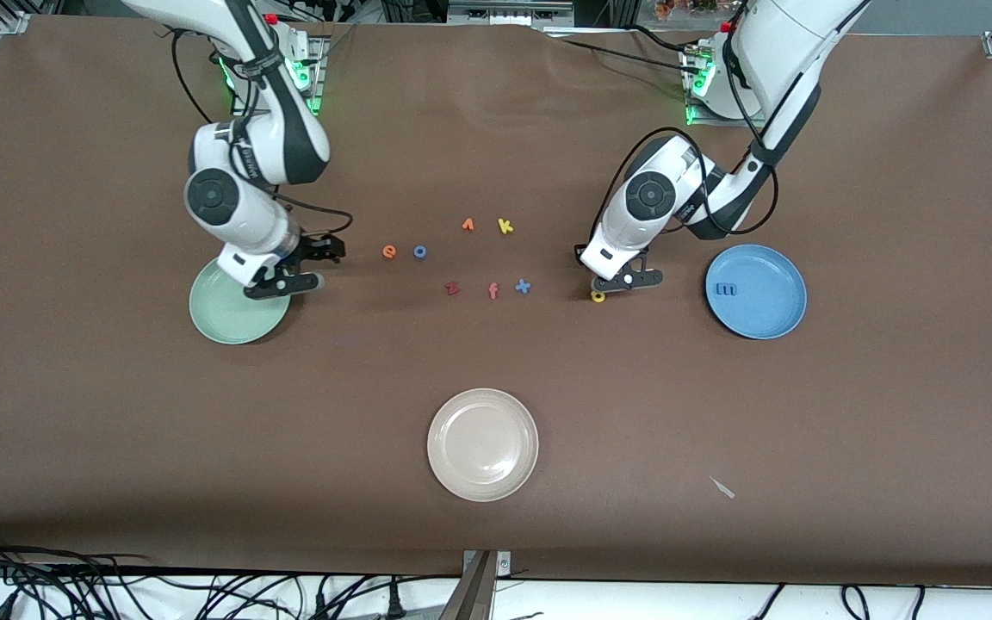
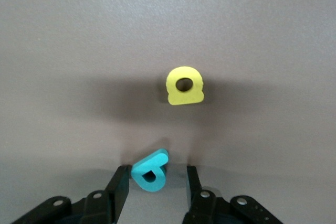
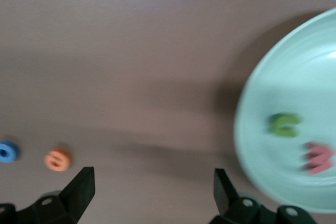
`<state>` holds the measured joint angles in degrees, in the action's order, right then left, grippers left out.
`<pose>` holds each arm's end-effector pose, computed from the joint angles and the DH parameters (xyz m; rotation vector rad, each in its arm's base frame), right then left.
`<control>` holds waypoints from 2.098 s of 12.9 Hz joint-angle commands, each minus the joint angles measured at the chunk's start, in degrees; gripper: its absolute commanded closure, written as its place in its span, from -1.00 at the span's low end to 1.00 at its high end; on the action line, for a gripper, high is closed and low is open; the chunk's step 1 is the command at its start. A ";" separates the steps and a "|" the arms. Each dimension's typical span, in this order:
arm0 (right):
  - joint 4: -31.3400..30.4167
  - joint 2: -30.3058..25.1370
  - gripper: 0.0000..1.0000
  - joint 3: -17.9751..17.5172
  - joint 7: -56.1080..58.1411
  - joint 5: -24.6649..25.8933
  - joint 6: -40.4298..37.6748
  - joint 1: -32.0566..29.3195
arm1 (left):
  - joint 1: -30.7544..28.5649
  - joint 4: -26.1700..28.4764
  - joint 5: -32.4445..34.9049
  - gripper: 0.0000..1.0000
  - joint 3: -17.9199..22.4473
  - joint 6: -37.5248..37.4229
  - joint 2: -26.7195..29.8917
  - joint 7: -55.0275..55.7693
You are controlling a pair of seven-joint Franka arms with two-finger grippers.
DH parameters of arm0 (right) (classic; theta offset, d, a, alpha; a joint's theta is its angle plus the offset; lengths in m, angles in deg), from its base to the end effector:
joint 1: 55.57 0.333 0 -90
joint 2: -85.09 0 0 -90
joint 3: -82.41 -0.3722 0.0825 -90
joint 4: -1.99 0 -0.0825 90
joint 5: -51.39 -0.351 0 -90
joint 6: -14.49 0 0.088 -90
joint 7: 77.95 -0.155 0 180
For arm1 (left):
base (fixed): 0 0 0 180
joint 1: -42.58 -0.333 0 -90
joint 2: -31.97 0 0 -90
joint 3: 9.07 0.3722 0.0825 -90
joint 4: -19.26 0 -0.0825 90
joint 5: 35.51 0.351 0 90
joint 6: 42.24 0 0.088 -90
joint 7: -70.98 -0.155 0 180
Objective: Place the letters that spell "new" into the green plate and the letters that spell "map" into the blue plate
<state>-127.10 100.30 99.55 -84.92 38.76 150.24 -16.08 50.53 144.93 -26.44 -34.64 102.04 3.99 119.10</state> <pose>0.4720 0.2052 0.2731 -3.0998 -0.1624 0.2223 0.4556 -0.3000 0.2025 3.0992 0.2410 -0.2469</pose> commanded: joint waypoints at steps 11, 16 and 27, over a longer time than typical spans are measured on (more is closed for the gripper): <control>-6.00 7.12 -0.06 -12.57 -22.22 -0.65 23.69 1.82 | -0.74 -0.95 1.92 0.54 0.17 -1.80 2.48 0.93; -5.82 6.85 0.73 -12.48 -21.95 -0.65 23.60 1.82 | -4.59 -12.09 0.95 0.55 0.08 -23.29 5.39 -6.51; 1.09 1.14 0.81 -2.75 -13.36 9.36 5.03 1.73 | -31.23 -13.35 -1.60 0.49 0.52 -35.56 4.17 -48.20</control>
<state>-129.74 103.74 93.61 -101.90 45.67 163.63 -14.63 20.45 131.33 -27.39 -33.66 66.79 10.11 73.44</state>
